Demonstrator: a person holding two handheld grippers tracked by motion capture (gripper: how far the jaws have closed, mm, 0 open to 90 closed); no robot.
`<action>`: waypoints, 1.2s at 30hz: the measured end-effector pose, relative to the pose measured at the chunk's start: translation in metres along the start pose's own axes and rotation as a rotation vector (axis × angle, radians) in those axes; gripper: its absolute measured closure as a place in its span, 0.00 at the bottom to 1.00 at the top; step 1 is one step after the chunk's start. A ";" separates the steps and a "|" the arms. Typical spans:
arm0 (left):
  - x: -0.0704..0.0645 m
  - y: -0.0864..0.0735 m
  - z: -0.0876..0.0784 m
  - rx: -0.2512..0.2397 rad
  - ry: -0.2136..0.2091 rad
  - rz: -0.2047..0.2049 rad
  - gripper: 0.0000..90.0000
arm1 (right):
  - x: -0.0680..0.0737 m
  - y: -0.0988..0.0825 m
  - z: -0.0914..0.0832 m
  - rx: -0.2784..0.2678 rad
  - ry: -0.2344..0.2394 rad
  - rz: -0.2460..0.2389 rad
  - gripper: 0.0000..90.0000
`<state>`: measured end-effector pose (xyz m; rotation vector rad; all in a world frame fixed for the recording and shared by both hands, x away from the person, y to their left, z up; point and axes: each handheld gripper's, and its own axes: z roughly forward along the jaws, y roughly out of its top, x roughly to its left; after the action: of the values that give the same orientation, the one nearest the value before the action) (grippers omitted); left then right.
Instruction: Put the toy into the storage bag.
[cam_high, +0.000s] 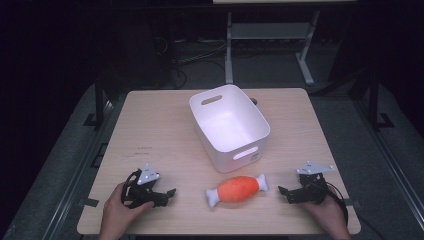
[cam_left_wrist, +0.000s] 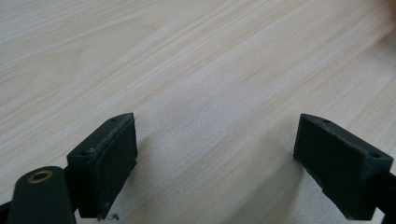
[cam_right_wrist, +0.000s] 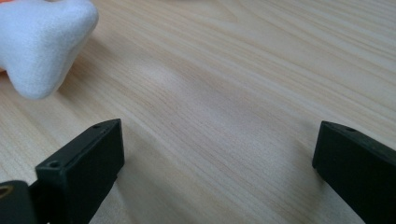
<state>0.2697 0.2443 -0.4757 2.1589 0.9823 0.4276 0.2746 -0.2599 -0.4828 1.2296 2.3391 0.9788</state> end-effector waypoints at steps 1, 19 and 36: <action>0.000 0.000 0.000 0.000 0.000 0.000 0.14 | 0.000 0.000 0.000 0.000 0.000 0.000 0.02; 0.000 0.000 0.000 0.000 0.000 -0.001 0.14 | 0.000 0.017 -0.012 -0.007 0.058 -0.045 0.52; 0.000 0.000 0.000 0.000 0.000 -0.001 0.14 | 0.010 0.048 -0.008 -0.031 0.184 -0.126 1.00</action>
<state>0.2697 0.2445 -0.4756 2.1578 0.9835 0.4269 0.2932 -0.2364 -0.4433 1.0043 2.4959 1.1225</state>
